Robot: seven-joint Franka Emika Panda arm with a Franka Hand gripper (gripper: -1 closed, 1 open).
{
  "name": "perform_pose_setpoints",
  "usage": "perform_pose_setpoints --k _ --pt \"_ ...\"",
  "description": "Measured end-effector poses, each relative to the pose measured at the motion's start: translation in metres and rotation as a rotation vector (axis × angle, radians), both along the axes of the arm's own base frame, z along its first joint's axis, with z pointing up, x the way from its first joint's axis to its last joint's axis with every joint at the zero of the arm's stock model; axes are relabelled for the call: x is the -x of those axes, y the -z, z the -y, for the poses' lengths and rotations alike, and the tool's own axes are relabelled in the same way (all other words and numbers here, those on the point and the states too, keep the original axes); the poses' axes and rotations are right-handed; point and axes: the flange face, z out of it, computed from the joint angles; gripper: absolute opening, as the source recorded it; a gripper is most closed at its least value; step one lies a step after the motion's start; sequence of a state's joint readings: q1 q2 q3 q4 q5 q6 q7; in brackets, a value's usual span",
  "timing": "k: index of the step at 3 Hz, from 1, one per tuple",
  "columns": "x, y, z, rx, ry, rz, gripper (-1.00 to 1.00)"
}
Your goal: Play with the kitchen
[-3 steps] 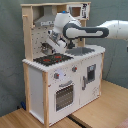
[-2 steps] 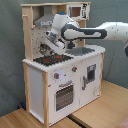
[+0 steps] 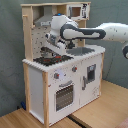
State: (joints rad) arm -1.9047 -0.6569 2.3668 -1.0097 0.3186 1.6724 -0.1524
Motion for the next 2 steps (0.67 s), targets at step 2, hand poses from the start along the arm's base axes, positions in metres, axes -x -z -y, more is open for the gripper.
perform_pose_setpoints --k 2 --pt "-0.0062 0.0204 -0.0046 -0.004 0.042 -0.076 -1.0"
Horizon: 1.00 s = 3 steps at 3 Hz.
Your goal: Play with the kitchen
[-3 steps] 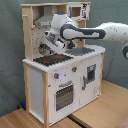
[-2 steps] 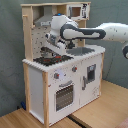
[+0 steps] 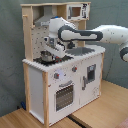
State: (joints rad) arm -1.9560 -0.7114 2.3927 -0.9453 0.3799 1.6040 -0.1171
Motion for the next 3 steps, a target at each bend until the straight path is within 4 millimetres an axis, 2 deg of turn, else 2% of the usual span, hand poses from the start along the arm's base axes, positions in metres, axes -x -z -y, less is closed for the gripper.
perform_pose_setpoints --k 1,2,3 --pt "-0.012 0.001 0.0 -0.034 0.008 0.023 -1.0" --pt "-0.012 0.001 0.0 -0.034 0.008 0.022 1.0" --pt "-0.009 -0.021 -0.004 -0.053 -0.008 0.061 1.0"
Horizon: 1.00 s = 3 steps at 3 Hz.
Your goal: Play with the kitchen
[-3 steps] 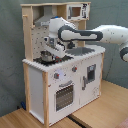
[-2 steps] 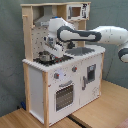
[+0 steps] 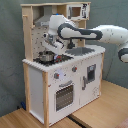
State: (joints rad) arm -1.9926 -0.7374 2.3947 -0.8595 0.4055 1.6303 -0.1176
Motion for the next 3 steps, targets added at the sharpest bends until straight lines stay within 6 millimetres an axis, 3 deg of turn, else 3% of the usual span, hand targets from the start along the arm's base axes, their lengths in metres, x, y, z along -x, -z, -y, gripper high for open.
perform_pose_setpoints --k 1,2,3 --pt "-0.007 -0.037 0.022 0.036 0.015 0.065 1.0" --pt "-0.008 -0.058 0.039 0.114 0.011 0.111 1.0" --pt "0.003 -0.067 0.037 0.208 -0.003 0.15 1.0"
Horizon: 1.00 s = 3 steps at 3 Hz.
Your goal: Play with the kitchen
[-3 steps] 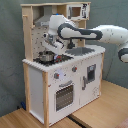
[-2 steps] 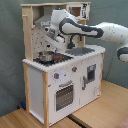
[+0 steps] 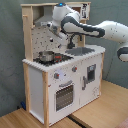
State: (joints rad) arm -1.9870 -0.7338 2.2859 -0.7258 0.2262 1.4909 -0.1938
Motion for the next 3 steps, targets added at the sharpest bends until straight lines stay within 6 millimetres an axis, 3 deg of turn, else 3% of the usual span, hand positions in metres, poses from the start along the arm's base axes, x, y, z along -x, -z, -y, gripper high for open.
perform_pose_setpoints --k 3 --pt "0.053 -0.007 -0.037 0.261 -0.083 0.098 1.0"
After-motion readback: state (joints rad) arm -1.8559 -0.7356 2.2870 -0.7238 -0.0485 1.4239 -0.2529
